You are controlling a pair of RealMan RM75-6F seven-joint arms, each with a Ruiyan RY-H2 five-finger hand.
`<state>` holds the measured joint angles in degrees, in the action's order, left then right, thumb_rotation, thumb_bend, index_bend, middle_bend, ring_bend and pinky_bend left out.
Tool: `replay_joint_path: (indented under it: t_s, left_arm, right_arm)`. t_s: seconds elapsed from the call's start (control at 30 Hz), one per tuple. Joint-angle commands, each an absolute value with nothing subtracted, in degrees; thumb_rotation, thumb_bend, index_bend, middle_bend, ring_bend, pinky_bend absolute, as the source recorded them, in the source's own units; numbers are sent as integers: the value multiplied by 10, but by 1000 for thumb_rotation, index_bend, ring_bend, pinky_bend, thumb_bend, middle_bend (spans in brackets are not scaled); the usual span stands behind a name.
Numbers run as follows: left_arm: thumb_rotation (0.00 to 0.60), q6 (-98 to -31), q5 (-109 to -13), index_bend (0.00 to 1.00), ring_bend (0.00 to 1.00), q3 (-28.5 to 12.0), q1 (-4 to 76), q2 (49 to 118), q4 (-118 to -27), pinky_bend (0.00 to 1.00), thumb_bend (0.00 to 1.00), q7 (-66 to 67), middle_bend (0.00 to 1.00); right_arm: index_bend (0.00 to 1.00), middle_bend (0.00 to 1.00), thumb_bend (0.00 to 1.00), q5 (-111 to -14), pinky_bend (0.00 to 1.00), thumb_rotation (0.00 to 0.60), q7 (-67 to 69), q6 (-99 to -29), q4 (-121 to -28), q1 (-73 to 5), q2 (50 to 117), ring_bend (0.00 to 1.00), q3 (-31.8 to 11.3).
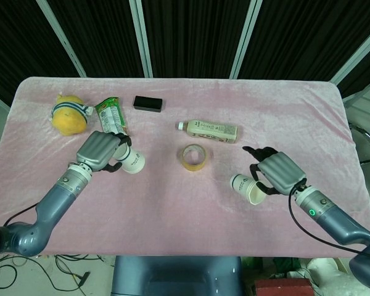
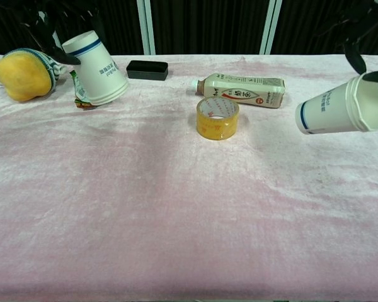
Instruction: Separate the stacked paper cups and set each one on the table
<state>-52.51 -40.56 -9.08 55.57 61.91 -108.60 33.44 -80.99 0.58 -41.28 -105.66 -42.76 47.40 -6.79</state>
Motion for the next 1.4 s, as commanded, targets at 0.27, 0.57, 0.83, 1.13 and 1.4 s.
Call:
replay_joint_path:
  t_s: [0.27, 0.57, 0.83, 1.13, 1.4]
  left_arm:
    - [600, -615, -291, 407, 337, -19, 613, 660, -1125, 600, 418, 495, 419]
    - [600, -597, -323, 404, 333, -6, 599, 680, -1104, 583, 415, 469, 410]
    - [600, -573, -407, 402, 327, -7, 563, 708, -1042, 570, 403, 383, 403]
    - [600, -555, -436, 400, 324, -4, 550, 716, -1015, 570, 392, 355, 400]
    - [600, -545, -445, 388, 320, -6, 544, 721, -1004, 570, 369, 341, 388]
  right_arm:
    - [908, 28, 612, -678, 176, 600, -121, -306, -1067, -497, 493, 169, -45]
    - [908, 26, 611, -590, 176, 600, -194, -318, -1062, -523, 531, 169, -14]
    - [908, 24, 612, -521, 176, 600, -242, -336, -1058, -552, 556, 169, 7]
    - [877, 20, 602, -459, 176, 600, -297, -359, -1061, -587, 575, 155, 34]
    - [695, 17, 582, -411, 176, 600, -318, -383, -1071, -606, 588, 145, 46]
